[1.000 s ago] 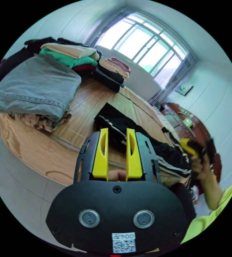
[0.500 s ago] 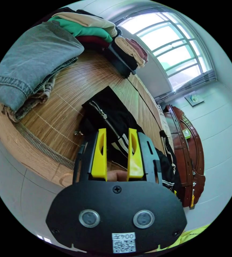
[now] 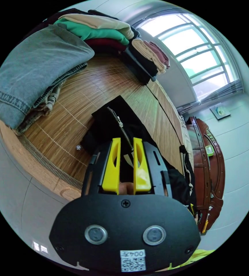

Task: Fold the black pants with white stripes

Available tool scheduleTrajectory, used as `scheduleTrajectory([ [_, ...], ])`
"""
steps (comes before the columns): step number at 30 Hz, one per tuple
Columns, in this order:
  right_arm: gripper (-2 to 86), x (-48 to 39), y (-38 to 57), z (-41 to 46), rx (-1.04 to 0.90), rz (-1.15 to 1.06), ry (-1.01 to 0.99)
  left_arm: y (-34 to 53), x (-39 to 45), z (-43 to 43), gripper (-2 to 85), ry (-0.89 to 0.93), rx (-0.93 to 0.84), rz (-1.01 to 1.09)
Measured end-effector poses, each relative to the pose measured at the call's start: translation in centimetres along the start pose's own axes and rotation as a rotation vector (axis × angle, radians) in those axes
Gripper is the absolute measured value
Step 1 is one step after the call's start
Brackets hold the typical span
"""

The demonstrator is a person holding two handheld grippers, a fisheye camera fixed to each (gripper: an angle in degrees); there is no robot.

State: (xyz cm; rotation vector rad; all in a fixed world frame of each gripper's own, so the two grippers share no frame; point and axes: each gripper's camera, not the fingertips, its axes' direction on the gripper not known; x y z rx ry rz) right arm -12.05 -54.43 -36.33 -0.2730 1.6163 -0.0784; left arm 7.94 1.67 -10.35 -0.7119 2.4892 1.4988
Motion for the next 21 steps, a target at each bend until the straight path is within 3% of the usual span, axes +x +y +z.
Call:
scheduleTrajectory([
  [6,13.1,1.2,-0.1,0.3,-0.033,0.037,0.041,-0.7,0.5,-0.7,2.1,0.012,0.0,-0.013],
  [10,5.6,1.5,-0.6,0.9,-0.056,0.035,0.049,-1.0,0.6,-1.2,1.5,0.028,-0.001,-0.046],
  [21,3.8,-13.7,-5.3,-3.9,-0.002,-0.23,0.001,-3.6,6.3,-5.7,1.2,0.187,0.065,-0.01],
])
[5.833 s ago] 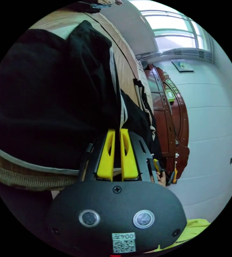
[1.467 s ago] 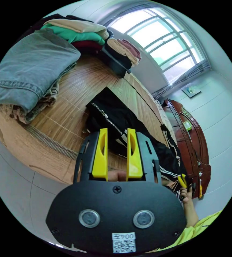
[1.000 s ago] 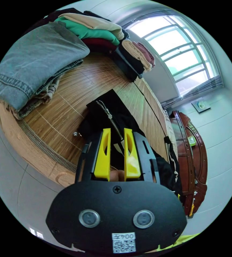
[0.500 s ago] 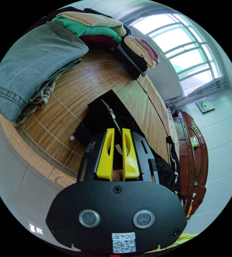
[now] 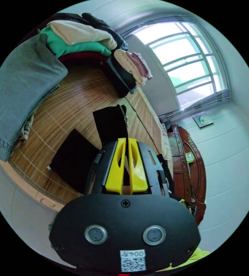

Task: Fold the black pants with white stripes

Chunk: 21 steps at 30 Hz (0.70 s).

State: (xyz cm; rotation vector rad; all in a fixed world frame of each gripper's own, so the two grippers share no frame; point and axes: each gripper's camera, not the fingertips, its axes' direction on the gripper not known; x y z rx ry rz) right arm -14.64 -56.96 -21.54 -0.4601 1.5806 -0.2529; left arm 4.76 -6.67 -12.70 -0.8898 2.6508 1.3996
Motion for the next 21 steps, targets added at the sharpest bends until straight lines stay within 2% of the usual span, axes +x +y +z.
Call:
scheduleTrajectory([
  [3,4.0,-1.2,-0.1,-2.3,0.013,-0.047,0.028,1.6,0.4,-2.3,1.2,0.018,0.04,0.055],
  [5,4.1,1.2,1.7,-3.3,0.021,-0.035,0.042,3.9,-1.3,-3.5,1.3,0.015,0.05,0.074],
  [8,4.7,7.1,5.0,-1.0,-0.046,0.05,0.077,8.2,-7.1,-2.9,1.5,-0.027,0.016,0.069],
  [11,6.6,12.2,8.9,3.3,-0.148,0.157,0.107,12.1,-13.4,-1.1,1.9,0.007,-0.038,-0.036],
  [14,7.7,13.9,12.3,2.7,0.002,0.229,-0.081,14.4,-16.2,-1.2,2.2,0.141,0.006,-0.096],
  [19,8.0,10.9,15.7,1.0,0.094,0.212,-0.122,16.0,-16.9,-2.0,1.4,0.196,-0.02,-0.076],
  [21,7.4,8.0,17.1,-0.2,0.138,0.144,-0.077,17.1,-17.1,-3.0,0.9,0.195,-0.003,-0.06],
])
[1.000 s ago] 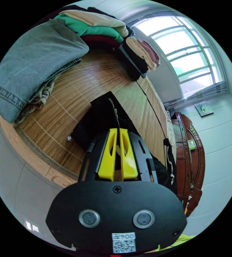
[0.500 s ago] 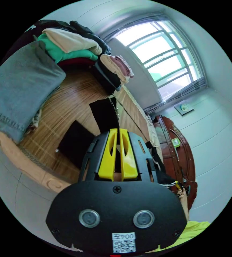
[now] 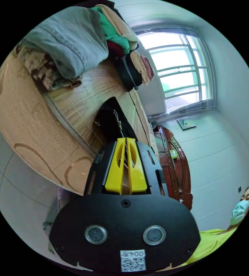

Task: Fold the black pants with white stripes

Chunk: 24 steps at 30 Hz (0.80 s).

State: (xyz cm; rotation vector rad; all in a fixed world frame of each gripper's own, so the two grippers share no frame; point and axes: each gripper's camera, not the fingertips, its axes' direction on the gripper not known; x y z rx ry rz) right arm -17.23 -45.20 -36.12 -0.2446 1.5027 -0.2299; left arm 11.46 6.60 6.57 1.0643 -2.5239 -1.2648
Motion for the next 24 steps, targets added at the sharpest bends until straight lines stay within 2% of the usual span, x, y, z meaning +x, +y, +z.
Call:
scheduleTrajectory([
  [2,6.2,-6.6,2.7,-0.4,0.027,-0.217,0.165,1.1,1.4,-1.0,0.7,-0.088,0.018,0.081],
  [4,4.7,-12.4,5.2,0.7,0.038,-0.402,0.301,3.0,5.8,-0.7,0.5,-0.321,0.09,0.322],
  [5,4.2,-16.1,6.8,2.0,0.044,-0.511,0.366,3.4,6.9,-0.2,0.4,-0.362,0.105,0.384],
  [7,3.1,-21.2,8.8,4.5,0.048,-0.647,0.433,4.6,10.8,3.6,0.4,-0.445,0.115,0.619],
  [10,0.3,-27.4,11.2,8.7,0.085,-0.77,0.527,5.1,13.0,10.0,0.3,-0.528,0.07,0.76],
  [12,-0.2,-29.2,12.0,11.8,0.075,-0.782,0.58,5.3,12.8,13.4,0.3,-0.543,0.042,0.78],
  [14,-0.5,-28.9,12.3,17.6,-0.125,-0.753,0.668,5.8,11.8,16.9,0.3,-0.603,-0.01,0.793],
  [15,-0.5,-28.5,12.6,19.0,-0.168,-0.745,0.691,6.2,10.5,19.5,0.3,-0.653,-0.101,0.8],
  [16,-0.6,-28.4,13.6,19.5,-0.099,-0.749,0.678,7.0,8.7,22.1,0.3,-0.695,-0.227,0.807],
  [17,-0.6,-28.9,13.8,19.7,-0.096,-0.714,0.671,7.6,7.8,23.1,0.3,-0.712,-0.271,0.814],
  [18,-0.6,-29.5,13.7,19.7,-0.096,-0.698,0.665,8.9,7.6,23.2,0.4,-0.725,-0.188,0.863],
  [21,-0.5,-31.2,13.4,20.0,-0.132,-0.658,0.639,9.4,7.3,24.4,0.5,-0.745,-0.217,0.883],
  [24,-0.5,-32.2,13.6,19.8,-0.12,-0.64,0.586,8.6,6.3,24.4,0.7,-0.681,-0.224,0.82],
])
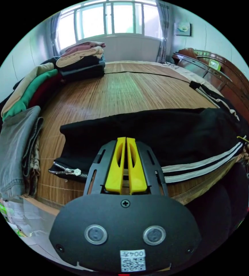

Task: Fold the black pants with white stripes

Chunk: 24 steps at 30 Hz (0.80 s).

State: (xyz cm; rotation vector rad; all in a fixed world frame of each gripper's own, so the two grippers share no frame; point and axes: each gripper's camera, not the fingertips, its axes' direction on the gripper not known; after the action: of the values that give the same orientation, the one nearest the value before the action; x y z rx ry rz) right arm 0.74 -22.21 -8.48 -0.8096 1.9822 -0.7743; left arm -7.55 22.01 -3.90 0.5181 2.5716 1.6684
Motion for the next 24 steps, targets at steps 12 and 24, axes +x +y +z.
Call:
scheduleTrajectory([
  [12,-0.1,-6.8,-1.6,-2.0,0.111,-0.013,0.066,-0.2,-4.9,0.6,0.3,0.159,0.054,-0.231],
  [24,3.9,-31.2,-15.1,-10.1,0.088,-0.346,-0.5,-11.7,-1.1,-0.7,0.4,0.144,0.171,-0.31],
])
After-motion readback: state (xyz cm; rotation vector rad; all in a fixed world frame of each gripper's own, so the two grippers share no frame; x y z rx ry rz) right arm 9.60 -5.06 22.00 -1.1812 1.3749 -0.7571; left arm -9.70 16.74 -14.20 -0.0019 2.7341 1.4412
